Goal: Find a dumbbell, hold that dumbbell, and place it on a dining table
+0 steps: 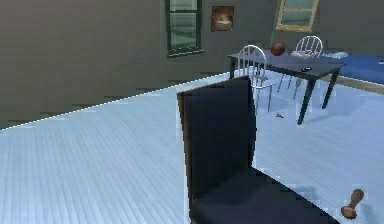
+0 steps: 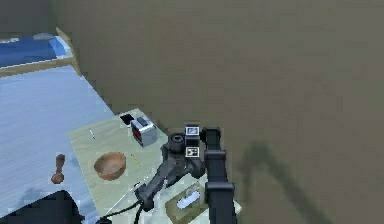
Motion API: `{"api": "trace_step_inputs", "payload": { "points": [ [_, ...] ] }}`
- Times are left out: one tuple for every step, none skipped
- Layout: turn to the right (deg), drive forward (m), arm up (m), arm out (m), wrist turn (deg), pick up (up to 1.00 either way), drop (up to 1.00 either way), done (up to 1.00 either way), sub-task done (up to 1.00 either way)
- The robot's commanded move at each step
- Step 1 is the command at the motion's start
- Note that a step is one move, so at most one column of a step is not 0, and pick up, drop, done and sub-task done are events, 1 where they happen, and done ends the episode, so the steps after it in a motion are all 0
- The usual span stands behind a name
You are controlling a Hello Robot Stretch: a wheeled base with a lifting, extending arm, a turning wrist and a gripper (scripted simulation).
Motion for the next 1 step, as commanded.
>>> {"api": "trace_step_inputs", "payload": {
  "points": [
    [0.0,0.0,0.0,0.0,45.0,0.0,0.0,0.0,0.0]
  ]
}}
